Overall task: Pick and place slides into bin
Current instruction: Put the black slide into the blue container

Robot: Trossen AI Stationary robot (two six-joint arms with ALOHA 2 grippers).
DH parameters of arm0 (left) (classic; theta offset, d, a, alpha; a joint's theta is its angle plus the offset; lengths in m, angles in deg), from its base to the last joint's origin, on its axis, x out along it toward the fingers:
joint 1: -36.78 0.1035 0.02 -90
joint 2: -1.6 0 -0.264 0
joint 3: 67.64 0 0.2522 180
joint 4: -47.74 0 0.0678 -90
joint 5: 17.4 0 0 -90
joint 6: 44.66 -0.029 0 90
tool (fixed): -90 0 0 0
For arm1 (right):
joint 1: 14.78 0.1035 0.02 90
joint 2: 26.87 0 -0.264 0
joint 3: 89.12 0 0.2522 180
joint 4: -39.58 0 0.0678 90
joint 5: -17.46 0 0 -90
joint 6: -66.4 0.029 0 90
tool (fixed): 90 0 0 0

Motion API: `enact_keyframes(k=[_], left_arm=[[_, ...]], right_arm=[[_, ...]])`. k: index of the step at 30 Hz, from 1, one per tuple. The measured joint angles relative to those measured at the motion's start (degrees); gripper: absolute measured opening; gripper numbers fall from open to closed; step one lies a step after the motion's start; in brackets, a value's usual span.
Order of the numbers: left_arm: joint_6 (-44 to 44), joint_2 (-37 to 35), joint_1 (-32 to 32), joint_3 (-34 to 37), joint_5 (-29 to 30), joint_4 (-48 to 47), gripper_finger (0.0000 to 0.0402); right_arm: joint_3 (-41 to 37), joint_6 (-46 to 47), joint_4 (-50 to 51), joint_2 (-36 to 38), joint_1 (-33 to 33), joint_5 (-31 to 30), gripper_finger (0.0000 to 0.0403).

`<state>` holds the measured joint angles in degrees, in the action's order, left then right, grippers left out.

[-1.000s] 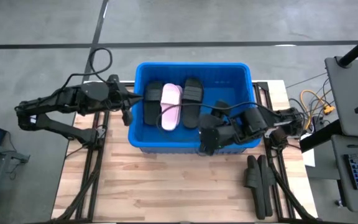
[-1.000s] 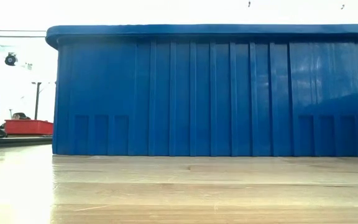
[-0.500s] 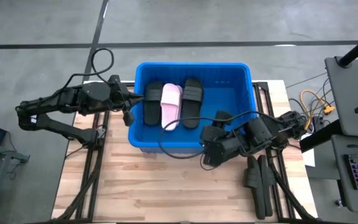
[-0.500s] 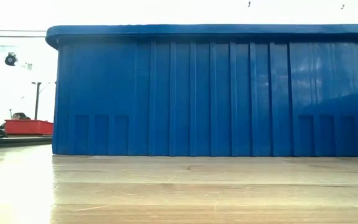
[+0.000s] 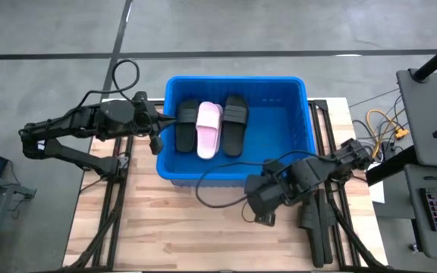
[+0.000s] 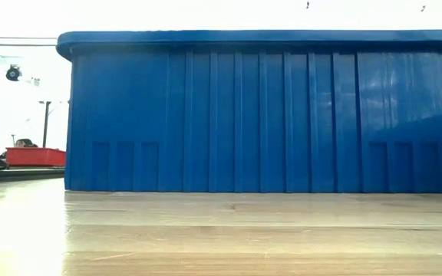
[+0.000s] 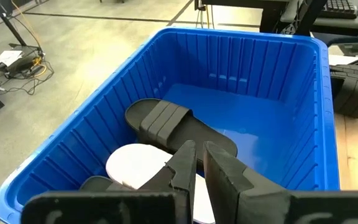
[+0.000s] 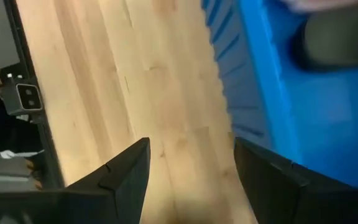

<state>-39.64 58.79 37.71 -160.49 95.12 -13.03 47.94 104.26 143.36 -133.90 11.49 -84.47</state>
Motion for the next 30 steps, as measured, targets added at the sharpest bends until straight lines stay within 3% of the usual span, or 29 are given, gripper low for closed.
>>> enact_keyframes(k=[10,15,30], left_arm=[[-1.0,-0.1,0.0,0.0,0.0,0.0,0.0017],[-1.0,-0.1,0.0,0.0,0.0,0.0,0.0017],[-1.0,-0.2,0.0,0.0,0.0,0.0,0.0017]], right_arm=[[-3.2,8.8,-0.4,0.0,2.3,0.4,0.0221],[-5.9,8.4,-0.4,0.0,3.2,0.7,0.0221],[-8.7,8.7,-0.9,0.0,5.6,9.3,0.0221]])
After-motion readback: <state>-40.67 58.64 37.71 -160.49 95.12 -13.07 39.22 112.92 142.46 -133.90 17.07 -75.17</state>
